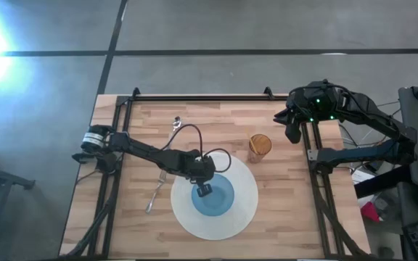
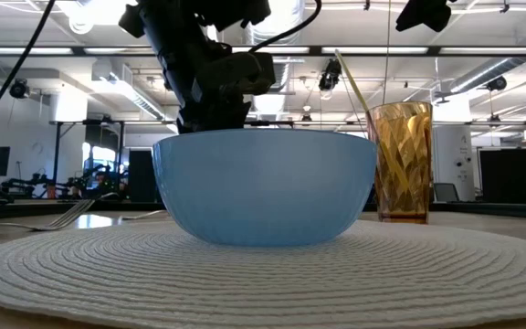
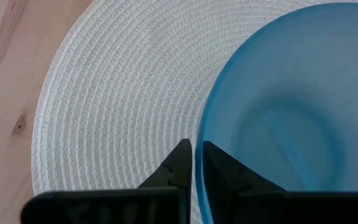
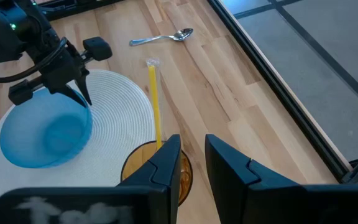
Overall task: Pick & Place Utensil
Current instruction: Put the blue bowl on the white mat, then put the silver spoon into the blue bowl on the white mat
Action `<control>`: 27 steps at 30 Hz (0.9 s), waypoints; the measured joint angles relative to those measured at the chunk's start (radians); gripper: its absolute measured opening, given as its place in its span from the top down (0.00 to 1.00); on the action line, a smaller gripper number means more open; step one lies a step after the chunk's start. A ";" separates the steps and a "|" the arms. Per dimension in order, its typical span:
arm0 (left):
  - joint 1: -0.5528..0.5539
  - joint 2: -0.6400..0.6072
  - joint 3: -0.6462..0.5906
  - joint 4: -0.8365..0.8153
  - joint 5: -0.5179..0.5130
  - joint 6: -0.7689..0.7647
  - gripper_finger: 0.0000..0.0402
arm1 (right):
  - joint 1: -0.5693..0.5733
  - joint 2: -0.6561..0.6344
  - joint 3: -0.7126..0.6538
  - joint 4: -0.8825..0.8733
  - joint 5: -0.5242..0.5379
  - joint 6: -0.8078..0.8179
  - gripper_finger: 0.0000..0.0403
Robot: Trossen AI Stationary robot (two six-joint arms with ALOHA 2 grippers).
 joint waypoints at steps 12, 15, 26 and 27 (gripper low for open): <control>0.005 -0.004 0.000 0.001 0.005 -0.039 0.66 | 0.000 0.000 0.000 0.000 0.000 -0.003 0.83; 0.007 -0.022 0.000 0.001 0.005 -0.042 0.61 | 0.000 0.000 0.000 0.000 0.000 -0.003 0.83; 0.019 -0.191 0.003 0.002 0.004 0.019 0.58 | 0.000 0.000 0.000 0.000 0.000 -0.004 0.83; 0.022 -0.210 0.003 0.002 0.001 0.035 0.58 | 0.000 0.000 0.000 0.000 0.000 -0.004 0.83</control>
